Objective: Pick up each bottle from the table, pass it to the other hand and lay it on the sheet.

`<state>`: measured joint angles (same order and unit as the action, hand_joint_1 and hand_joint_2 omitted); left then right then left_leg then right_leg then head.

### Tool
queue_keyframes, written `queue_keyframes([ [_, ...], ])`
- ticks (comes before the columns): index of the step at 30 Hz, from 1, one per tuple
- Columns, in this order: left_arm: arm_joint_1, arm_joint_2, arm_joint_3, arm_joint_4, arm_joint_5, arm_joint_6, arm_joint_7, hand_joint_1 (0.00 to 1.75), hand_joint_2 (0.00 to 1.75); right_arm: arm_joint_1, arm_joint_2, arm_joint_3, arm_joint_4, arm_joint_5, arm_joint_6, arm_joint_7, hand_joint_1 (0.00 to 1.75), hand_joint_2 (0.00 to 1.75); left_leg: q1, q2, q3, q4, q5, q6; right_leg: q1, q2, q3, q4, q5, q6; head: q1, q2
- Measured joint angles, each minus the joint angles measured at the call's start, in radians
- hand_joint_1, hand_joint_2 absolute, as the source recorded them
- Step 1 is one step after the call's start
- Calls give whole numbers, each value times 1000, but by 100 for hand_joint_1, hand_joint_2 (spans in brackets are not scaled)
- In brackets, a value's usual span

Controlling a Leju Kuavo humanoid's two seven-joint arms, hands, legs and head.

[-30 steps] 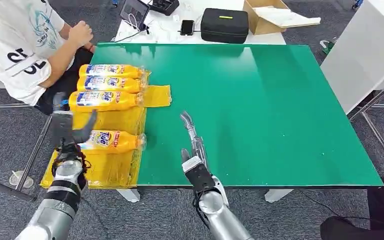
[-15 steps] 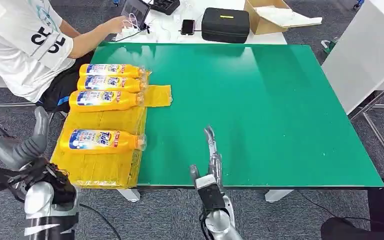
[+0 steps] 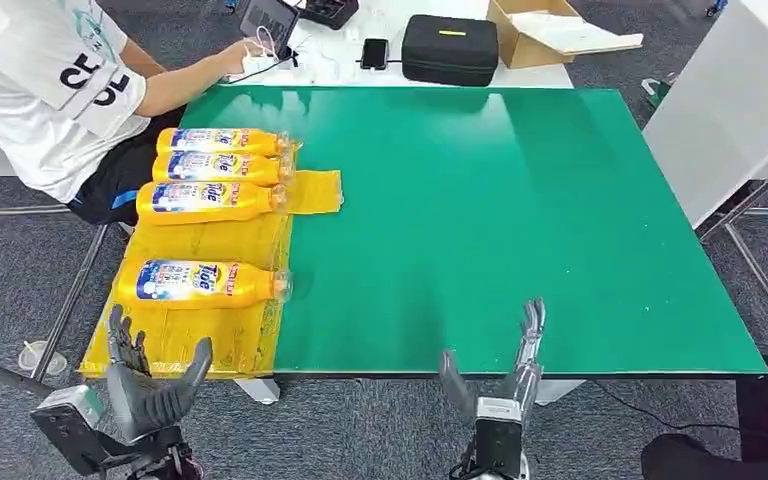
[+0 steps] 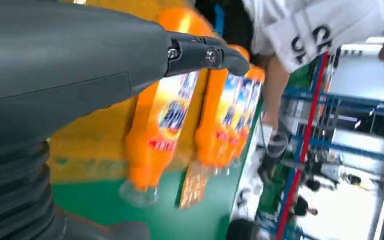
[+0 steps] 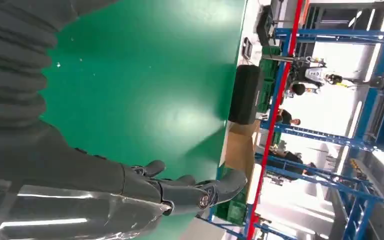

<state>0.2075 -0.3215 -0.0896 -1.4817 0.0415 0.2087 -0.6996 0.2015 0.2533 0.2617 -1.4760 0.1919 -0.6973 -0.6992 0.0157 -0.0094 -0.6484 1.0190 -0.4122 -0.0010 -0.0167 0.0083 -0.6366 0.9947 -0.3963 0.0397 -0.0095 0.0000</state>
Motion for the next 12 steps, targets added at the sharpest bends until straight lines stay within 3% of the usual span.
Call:
queue_keyframes([
  [12,-6,-20,-5,-1,80,-53,0,0,175,-6,0,33,29,-5,0,0,0,175,0,0,1,0,1,0,0,0,2,0,0,0,0,0],
])
